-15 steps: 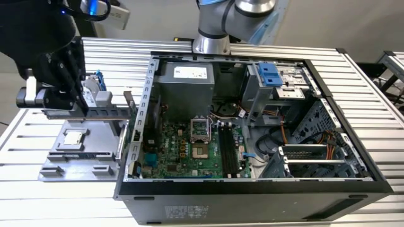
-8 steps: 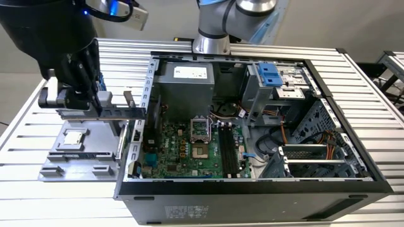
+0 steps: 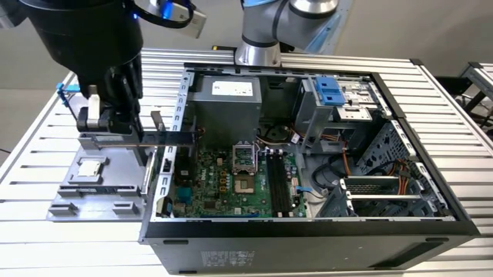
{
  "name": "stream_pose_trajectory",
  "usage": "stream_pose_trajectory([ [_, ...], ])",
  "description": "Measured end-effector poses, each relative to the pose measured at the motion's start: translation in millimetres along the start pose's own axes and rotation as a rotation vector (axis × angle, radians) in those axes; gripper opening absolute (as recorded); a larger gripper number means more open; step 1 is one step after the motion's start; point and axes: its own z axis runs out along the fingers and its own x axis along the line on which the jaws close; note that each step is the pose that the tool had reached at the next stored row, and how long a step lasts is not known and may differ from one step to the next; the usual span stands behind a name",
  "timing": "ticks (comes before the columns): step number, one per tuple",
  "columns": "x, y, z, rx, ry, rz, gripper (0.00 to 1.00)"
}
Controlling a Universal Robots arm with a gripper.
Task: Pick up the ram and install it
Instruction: 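Pick up the ram and move it above insertion slot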
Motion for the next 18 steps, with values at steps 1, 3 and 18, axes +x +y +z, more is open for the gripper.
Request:
stream_pose_trajectory([
  [1, 0.1, -3.2, -0.1, -0.0001, 0.0000, 0.000, 0.00],
  [3, 0.1, -9.3, -0.2, -0.0002, 0.0001, 0.000, 0.00],
  [18, 0.7, -53.8, -0.8, -0.0010, 0.0000, 0.000, 0.00],
])
